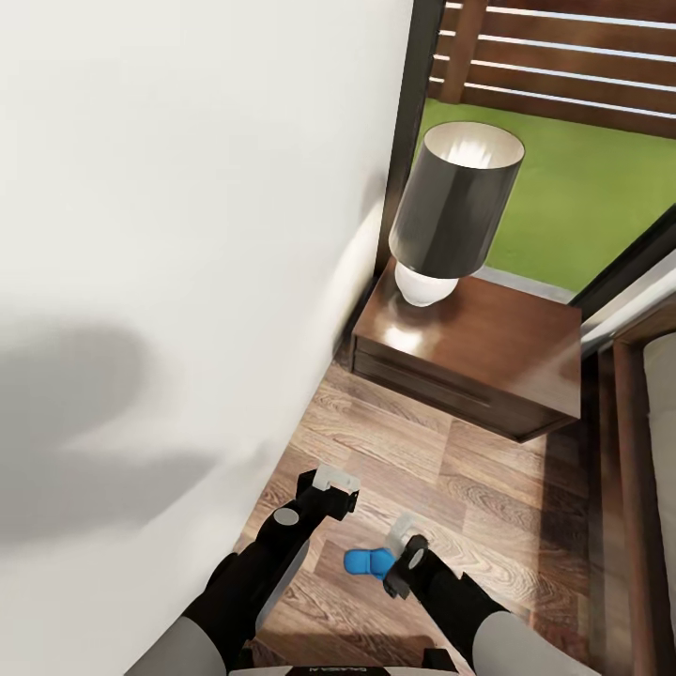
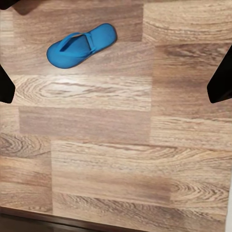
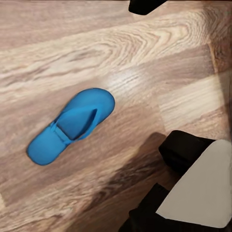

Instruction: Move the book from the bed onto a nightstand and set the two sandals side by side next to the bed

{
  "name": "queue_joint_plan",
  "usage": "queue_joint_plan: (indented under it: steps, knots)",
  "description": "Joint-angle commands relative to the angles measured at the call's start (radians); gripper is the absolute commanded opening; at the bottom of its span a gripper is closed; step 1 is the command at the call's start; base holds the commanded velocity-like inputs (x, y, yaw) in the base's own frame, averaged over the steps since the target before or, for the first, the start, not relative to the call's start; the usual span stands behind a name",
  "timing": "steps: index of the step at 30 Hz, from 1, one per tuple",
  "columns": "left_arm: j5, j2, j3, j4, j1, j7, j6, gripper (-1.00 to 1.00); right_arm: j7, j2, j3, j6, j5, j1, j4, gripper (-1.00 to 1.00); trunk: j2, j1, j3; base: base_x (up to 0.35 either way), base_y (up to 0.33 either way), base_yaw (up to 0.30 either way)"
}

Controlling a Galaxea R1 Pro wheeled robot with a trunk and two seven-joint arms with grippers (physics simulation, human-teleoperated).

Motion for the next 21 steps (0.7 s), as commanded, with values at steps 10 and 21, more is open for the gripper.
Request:
queue_joint_plan:
  steps: [10,21]
  knots:
    - [0.007,0.0,-0.003,-0.001,0.0,0.005,0.005,1.0,0.033,0.011,0.016,0.096,0.129,-0.04,0.0,1.0,0.0,0.0,-0.001,0.0,0.0,0.0]
    - [0.007,0.0,-0.006,-0.001,0.0,0.005,0.005,1.0,0.074,0.014,0.021,0.115,0.188,-0.062,0.001,1.0,-0.042,0.023,-0.019,0.0,0.0,0.0]
